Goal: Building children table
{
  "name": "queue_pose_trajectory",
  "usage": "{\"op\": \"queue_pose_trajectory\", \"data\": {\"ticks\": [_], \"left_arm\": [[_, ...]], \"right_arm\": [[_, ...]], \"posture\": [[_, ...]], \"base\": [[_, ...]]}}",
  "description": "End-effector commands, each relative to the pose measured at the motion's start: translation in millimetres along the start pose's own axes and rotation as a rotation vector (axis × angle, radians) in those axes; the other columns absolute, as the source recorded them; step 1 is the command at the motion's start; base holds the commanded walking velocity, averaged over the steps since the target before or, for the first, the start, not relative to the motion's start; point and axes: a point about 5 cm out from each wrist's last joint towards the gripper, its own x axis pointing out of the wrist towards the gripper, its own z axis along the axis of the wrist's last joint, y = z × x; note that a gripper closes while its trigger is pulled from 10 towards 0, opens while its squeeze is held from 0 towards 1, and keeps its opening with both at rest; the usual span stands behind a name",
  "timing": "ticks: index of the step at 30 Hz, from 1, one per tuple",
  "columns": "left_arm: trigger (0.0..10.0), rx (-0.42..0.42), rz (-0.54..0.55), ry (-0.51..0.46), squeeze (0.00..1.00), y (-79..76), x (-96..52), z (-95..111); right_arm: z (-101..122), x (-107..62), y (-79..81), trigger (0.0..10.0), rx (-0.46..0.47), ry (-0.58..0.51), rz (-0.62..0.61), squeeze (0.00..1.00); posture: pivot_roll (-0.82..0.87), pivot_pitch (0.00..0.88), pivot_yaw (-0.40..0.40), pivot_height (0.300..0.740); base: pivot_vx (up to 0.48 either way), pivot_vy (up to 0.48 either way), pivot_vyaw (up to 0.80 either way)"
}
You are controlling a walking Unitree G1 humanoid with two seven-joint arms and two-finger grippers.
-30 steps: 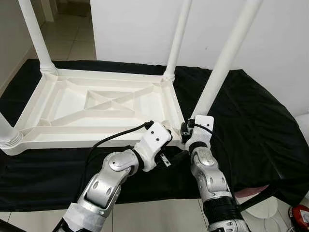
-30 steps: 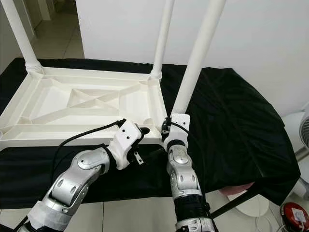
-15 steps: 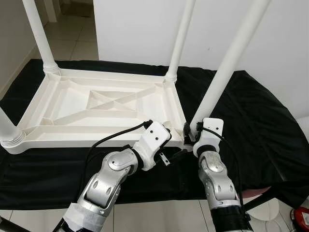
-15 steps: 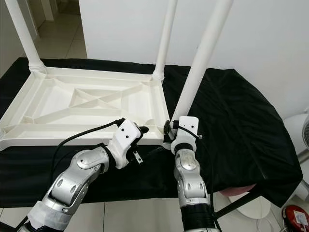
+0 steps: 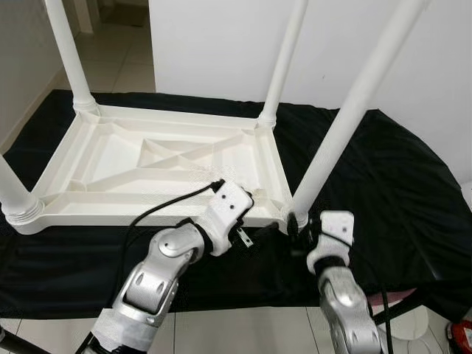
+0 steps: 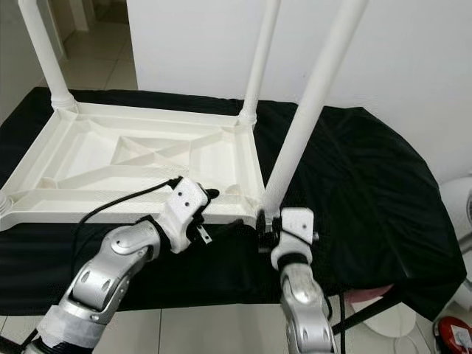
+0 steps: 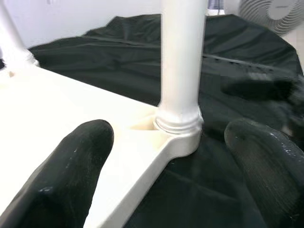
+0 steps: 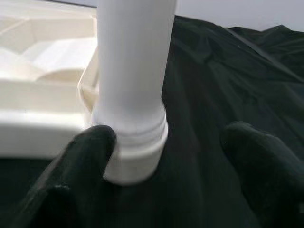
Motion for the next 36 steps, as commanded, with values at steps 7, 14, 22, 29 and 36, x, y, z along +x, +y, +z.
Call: {"op": "queue_pose_trajectory", "data": {"ticks": [7, 14, 22, 29, 36], "left_arm": [[10.0, -0.006, 0.138, -0.029, 0.00, 20.3, -1.3, 8.4], [10.0, 0.001, 0.185, -0.043, 0.00, 29.1, -4.6, 13.8], [10.0, -0.015, 0.223, 0.013, 0.00, 30.4, -6.8, 5.0], [10.0, -0.013, 0.312, 0.119, 0.00, 38.6, -10.8, -10.2], [10.0, 0.061, 0.477, 0.275, 0.00, 61.9, -24.6, -29.4]], "right_arm": [[-5.5, -9.6, 6.7, 0.0, 0.039, 0.000, 0.125, 0.00], [-1.9, -4.4, 24.2, 0.0, 0.120, 0.013, 0.335, 0.00], [14.3, 21.7, 11.3, 10.0, 0.157, -0.019, 0.427, 0.00], [28.8, 42.0, -16.3, 10.0, 0.124, -0.065, 0.404, 0.00], [31.5, 56.4, -56.5, 10.0, 0.109, -0.068, 0.286, 0.00]], "posture": [[-0.03, 0.000, -0.088, 0.740], [-0.02, 0.000, -0.093, 0.740], [-0.01, 0.000, -0.101, 0.740], [0.00, 0.000, -0.110, 0.740], [0.00, 0.000, -0.110, 0.740]], "base": [[0.000, 0.000, 0.00], [0.000, 0.000, 0.00], [0.000, 0.000, 0.00], [0.000, 0.000, 0.00], [0.000, 0.000, 0.00]]}}
